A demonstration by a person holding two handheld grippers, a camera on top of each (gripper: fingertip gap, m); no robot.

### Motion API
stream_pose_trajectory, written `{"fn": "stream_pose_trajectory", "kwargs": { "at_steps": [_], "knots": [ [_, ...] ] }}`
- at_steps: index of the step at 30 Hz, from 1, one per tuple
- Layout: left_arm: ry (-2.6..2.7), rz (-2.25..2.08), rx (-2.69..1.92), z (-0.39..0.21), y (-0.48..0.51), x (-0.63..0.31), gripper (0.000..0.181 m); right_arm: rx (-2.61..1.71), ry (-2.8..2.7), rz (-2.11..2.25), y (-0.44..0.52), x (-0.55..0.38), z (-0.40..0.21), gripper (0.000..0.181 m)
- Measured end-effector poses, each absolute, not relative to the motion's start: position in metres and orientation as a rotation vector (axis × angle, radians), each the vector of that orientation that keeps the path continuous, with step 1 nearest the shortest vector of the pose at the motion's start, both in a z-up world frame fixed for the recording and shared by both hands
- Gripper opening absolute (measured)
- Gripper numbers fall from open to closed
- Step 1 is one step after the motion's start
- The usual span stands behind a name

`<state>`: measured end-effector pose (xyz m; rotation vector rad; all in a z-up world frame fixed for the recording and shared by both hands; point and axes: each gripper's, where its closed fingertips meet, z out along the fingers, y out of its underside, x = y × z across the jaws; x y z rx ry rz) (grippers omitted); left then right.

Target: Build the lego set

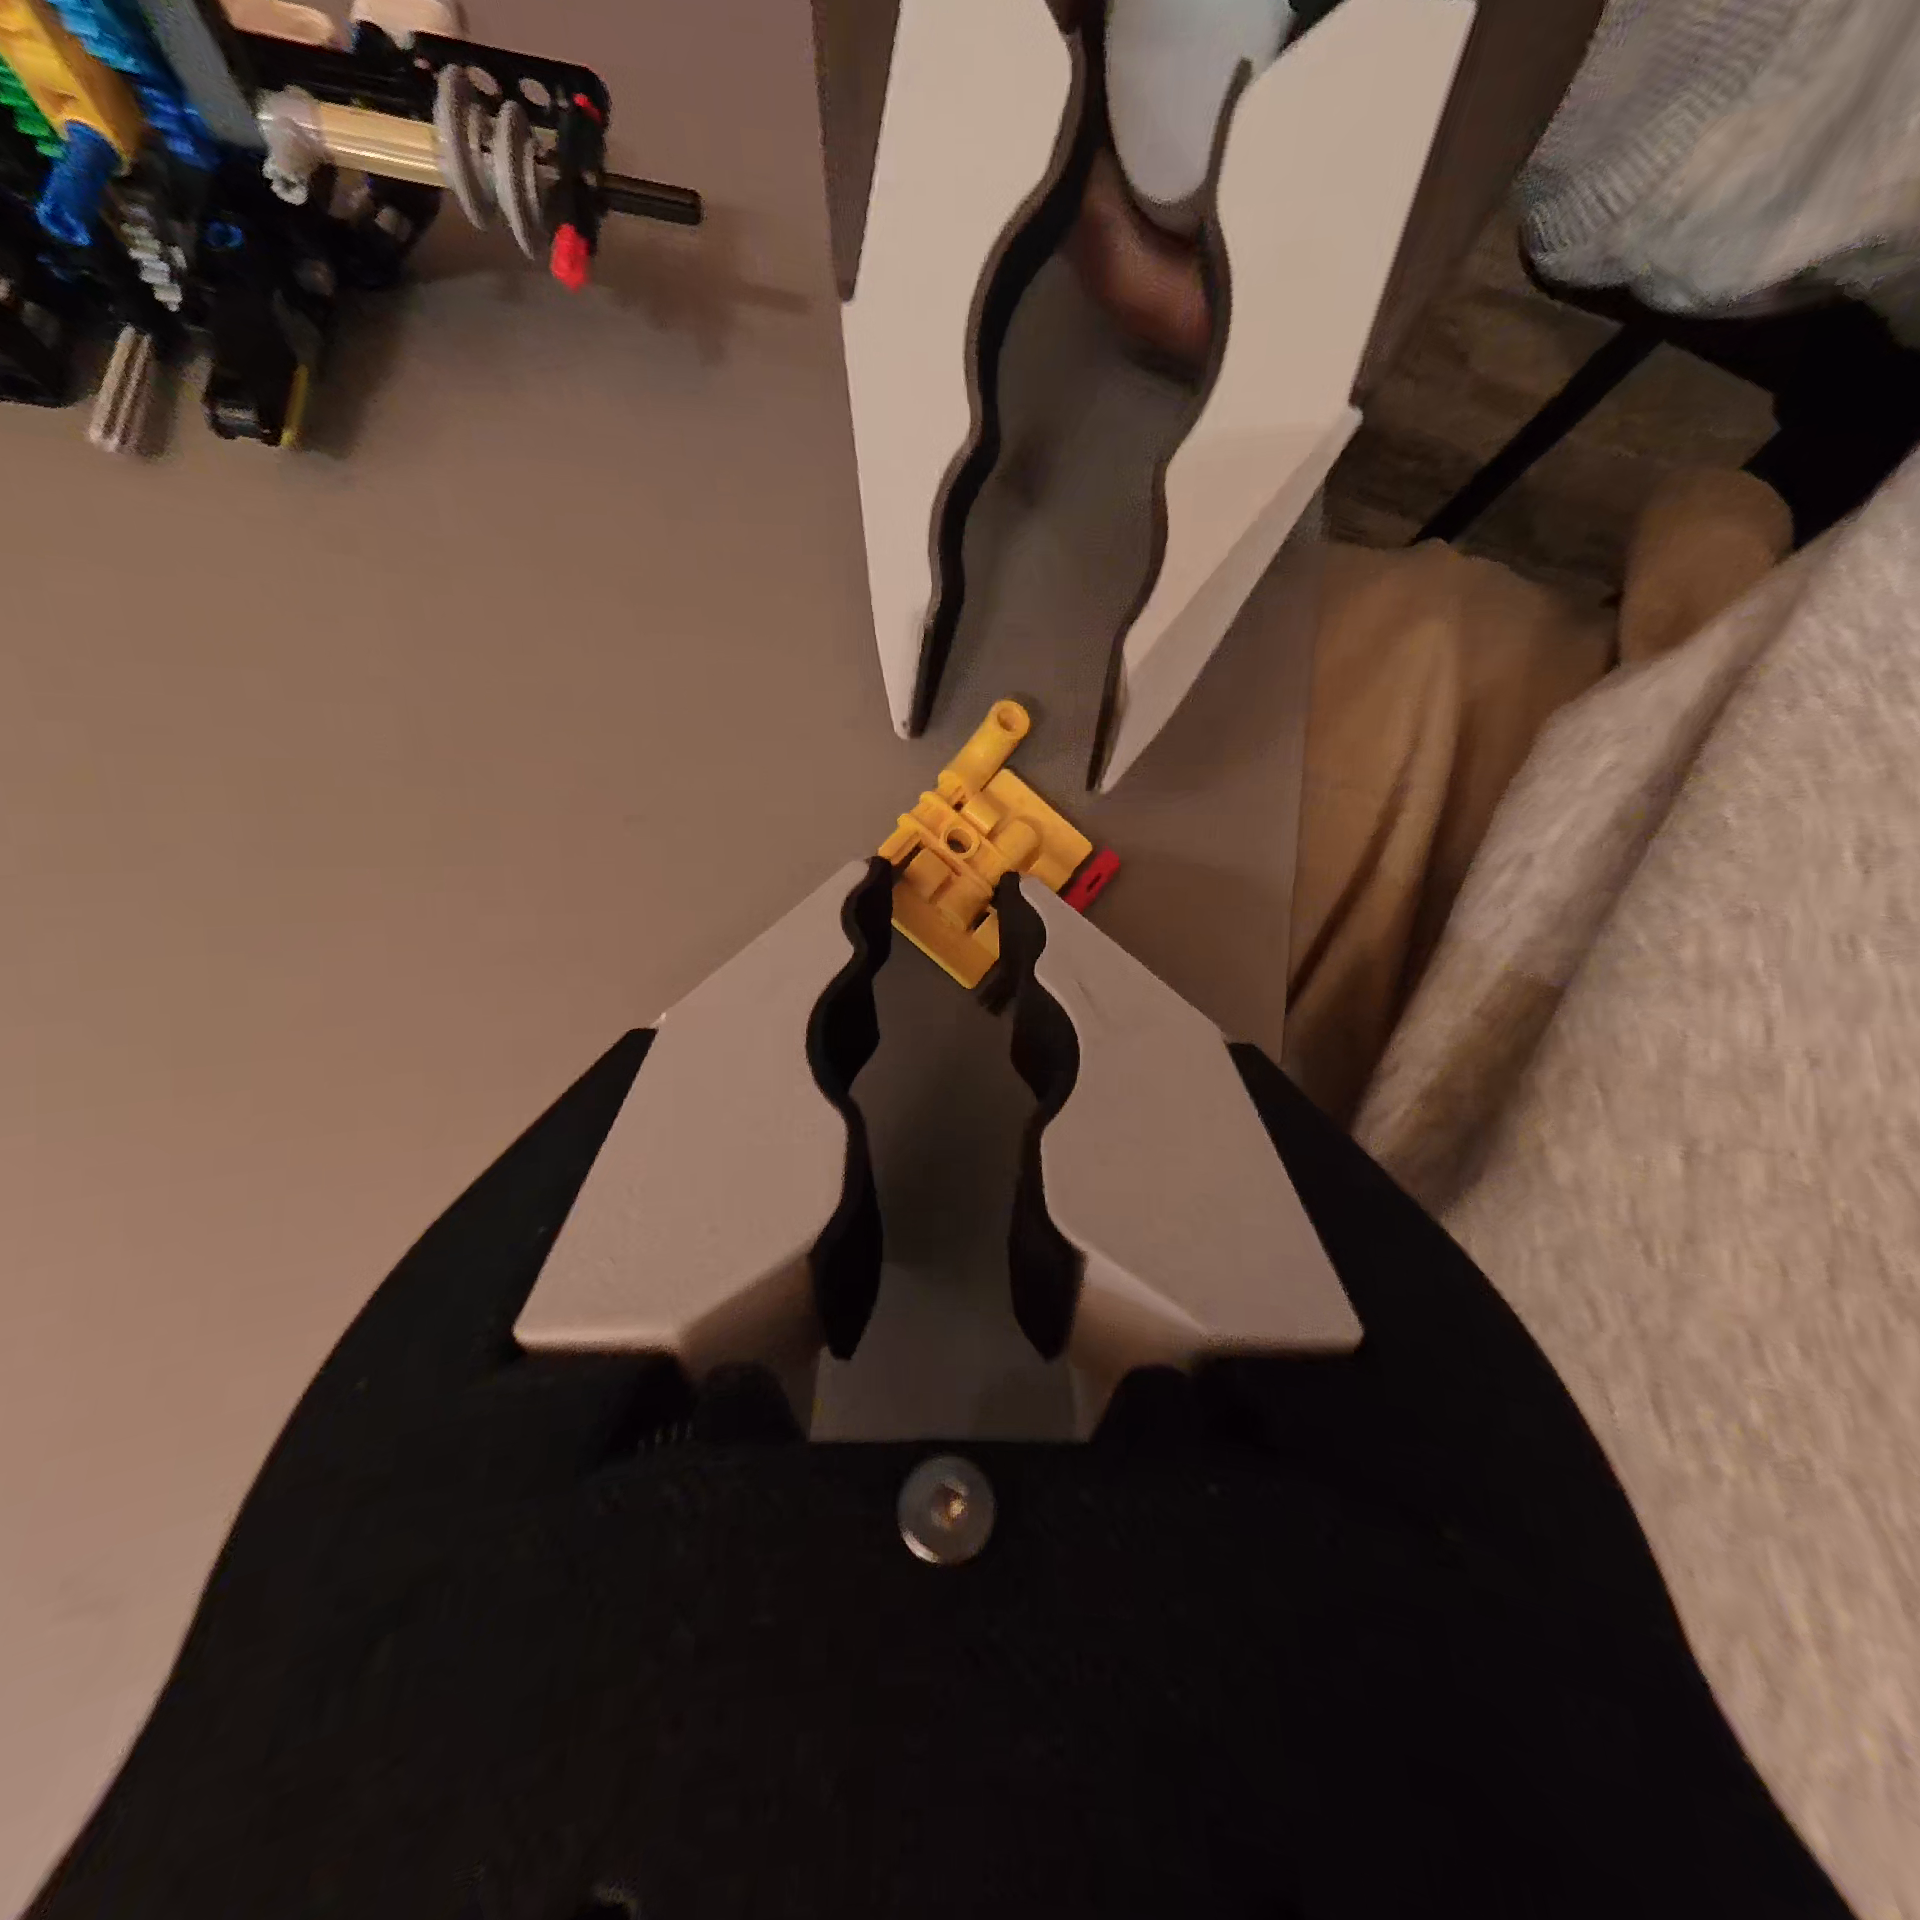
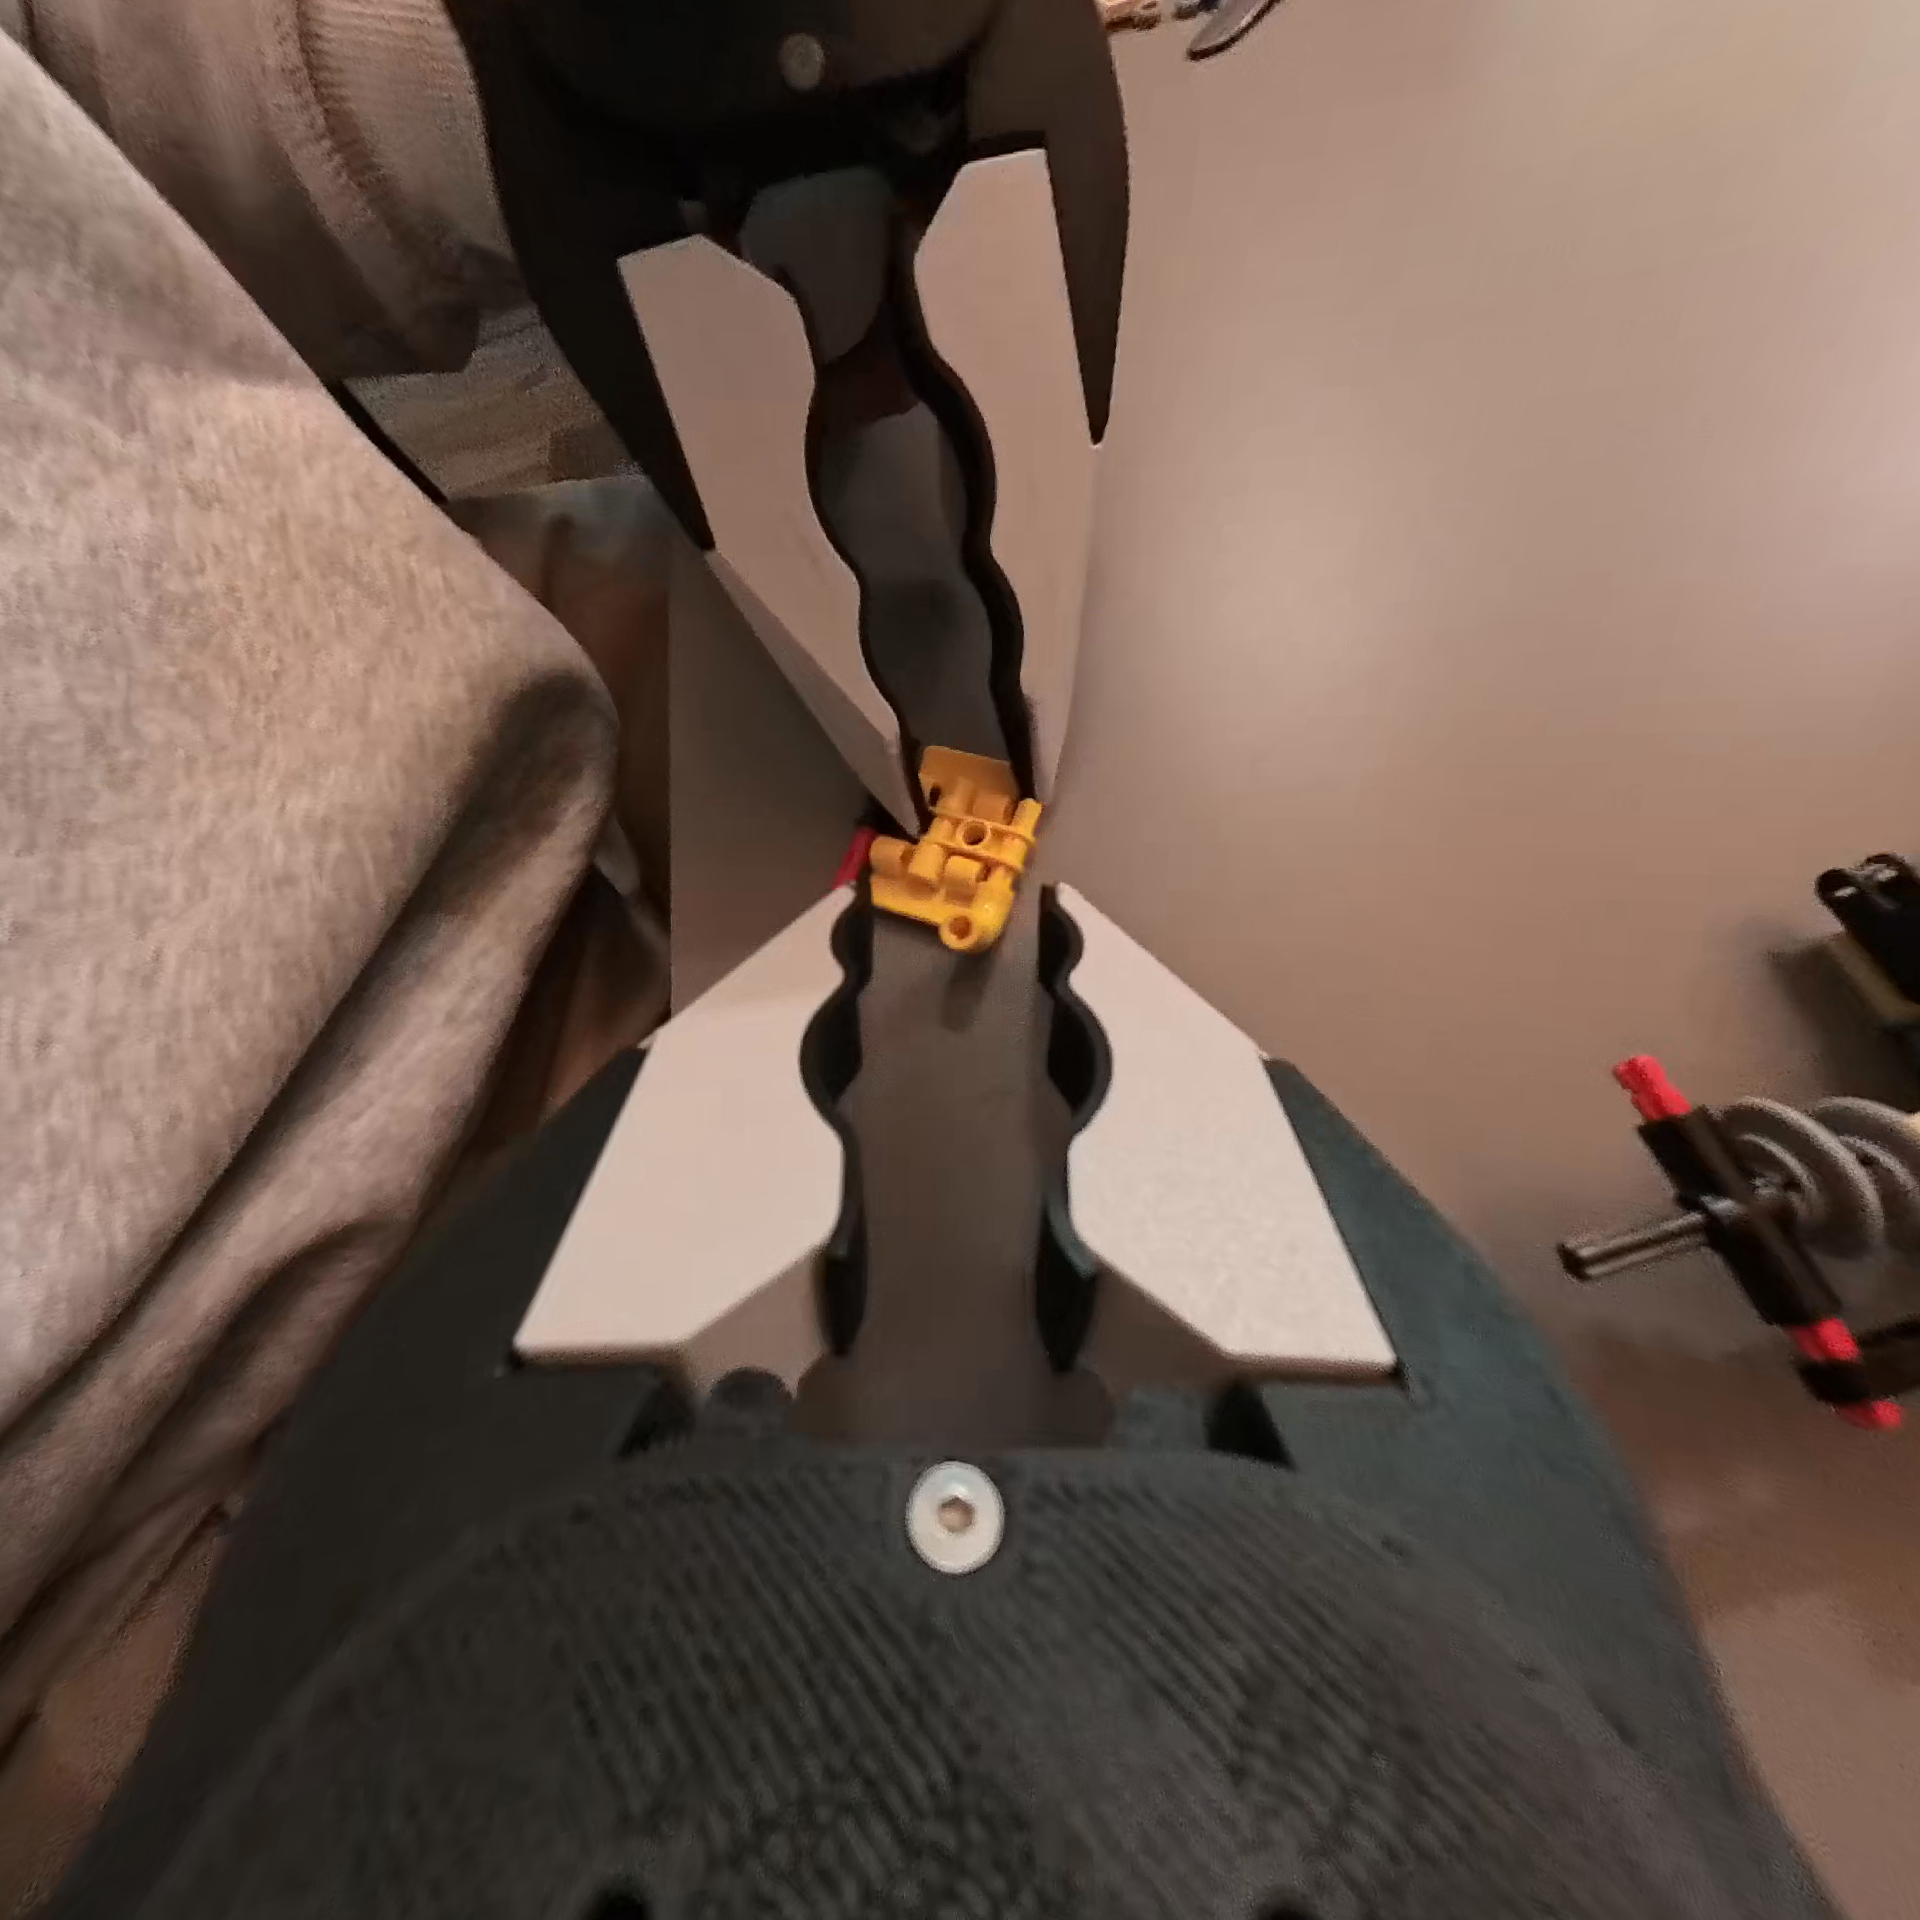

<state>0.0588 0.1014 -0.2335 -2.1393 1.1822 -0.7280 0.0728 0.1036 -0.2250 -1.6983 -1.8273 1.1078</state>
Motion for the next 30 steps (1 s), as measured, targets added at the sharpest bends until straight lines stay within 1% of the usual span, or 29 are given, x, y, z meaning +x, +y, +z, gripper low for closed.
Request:
{"fn": "stream_pose_trajectory", "kwargs": {
  "at_steps": [1,3,6,11,20,24,26,30],
  "knots": [
    [1.204,-0.736,-2.13,-0.233,0.099,0.058,0.019,-1.672,-1.839,1.1,0.104,0.074,-0.224,0.033],
    [1.255,-0.783,-2.116,-0.233,0.094,0.058,0.019,-1.622,-1.878,1.079,0.104,0.078,-0.225,0.035],
    [1.333,-0.854,-2.092,-0.233,0.087,0.06,0.019,-1.491,-1.978,1.037,0.101,0.082,-0.226,0.025],
    [1.422,-0.921,-2.062,-0.233,0.086,0.062,0.018,-1.29,-2.142,0.949,0.095,0.078,-0.233,0.019],
    [1.43,-0.969,-2.07,-0.232,0.085,0.062,0.018,-1.224,-2.241,1.031,0.089,0.078,-0.234,0.03],
    [1.443,-0.98,-2.066,-0.232,0.085,0.063,0.018,-1.2,-2.271,1.059,0.085,0.075,-0.233,0.026],
    [1.441,-0.986,-2.069,-0.232,0.084,0.063,0.018,-1.198,-2.29,1.084,0.083,0.075,-0.233,0.021],
    [1.448,-0.983,-2.064,-0.232,0.084,0.063,0.018,-1.208,-2.305,1.114,0.082,0.075,-0.233,0.02]
  ]
}}
